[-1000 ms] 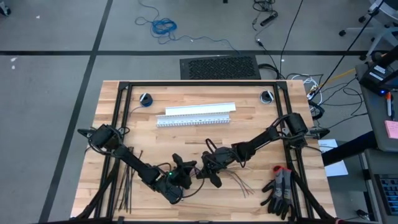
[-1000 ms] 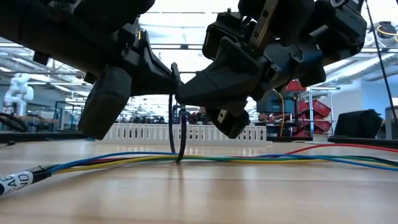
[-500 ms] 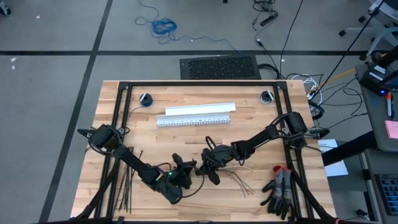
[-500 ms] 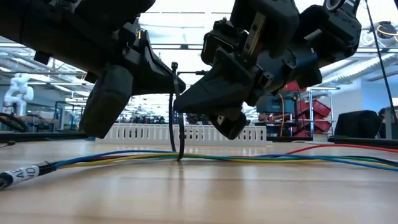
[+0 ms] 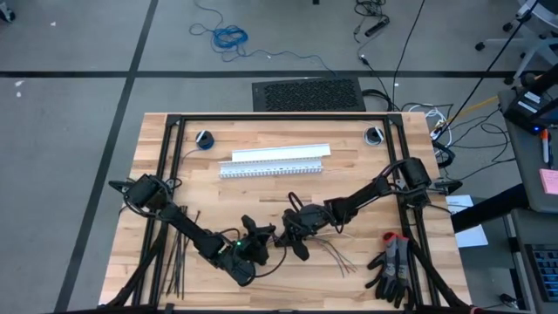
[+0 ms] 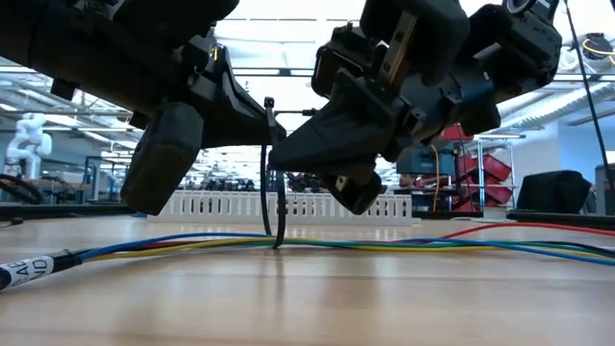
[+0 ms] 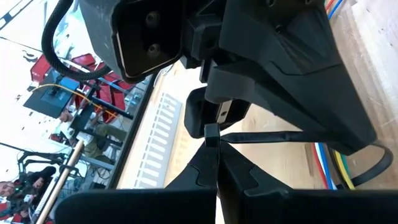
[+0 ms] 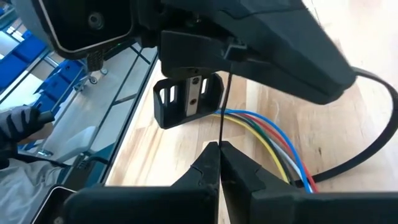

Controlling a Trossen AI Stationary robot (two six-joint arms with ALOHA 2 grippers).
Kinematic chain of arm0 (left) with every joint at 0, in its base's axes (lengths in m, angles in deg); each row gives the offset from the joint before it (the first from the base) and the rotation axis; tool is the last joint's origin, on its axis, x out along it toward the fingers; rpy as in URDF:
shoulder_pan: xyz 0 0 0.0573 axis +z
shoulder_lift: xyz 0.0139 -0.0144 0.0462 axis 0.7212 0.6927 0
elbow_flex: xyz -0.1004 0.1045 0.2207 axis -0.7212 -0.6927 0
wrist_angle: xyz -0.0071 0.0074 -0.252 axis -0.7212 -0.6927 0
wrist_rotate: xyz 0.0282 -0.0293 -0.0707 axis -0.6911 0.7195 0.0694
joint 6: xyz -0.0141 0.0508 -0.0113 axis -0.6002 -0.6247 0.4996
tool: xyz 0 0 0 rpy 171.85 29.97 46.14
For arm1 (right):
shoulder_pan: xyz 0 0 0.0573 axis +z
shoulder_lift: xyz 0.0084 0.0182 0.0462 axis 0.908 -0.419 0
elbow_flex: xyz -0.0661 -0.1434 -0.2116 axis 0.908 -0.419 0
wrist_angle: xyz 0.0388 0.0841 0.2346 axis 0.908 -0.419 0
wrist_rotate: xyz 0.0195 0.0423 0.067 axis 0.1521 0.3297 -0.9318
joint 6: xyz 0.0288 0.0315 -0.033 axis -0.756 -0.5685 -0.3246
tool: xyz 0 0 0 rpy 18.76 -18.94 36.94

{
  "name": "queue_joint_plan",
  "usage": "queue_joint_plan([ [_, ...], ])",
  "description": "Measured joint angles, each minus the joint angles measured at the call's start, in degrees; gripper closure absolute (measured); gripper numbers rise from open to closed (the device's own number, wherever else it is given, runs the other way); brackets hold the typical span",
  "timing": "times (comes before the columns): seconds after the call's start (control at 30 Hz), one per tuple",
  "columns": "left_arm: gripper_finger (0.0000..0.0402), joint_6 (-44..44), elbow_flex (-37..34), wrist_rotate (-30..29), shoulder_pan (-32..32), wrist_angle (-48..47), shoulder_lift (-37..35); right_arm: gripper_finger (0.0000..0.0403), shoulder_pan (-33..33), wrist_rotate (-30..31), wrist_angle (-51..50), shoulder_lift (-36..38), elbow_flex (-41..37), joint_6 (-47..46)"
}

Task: Ziptie cables
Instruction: Wrap the black zip tie on the cables

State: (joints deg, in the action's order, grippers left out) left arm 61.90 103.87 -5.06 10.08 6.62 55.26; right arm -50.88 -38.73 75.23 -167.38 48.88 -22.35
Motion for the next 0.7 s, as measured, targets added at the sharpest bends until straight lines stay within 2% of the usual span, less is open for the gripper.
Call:
queue_joint_plan([
  [0.7, 0.0402, 0.2, 0.0, 1.7, -0.1, -0.2, 0.0, 0.0403, -1.1, 0.0, 1.4, 0.0, 0.0, 0.4],
])
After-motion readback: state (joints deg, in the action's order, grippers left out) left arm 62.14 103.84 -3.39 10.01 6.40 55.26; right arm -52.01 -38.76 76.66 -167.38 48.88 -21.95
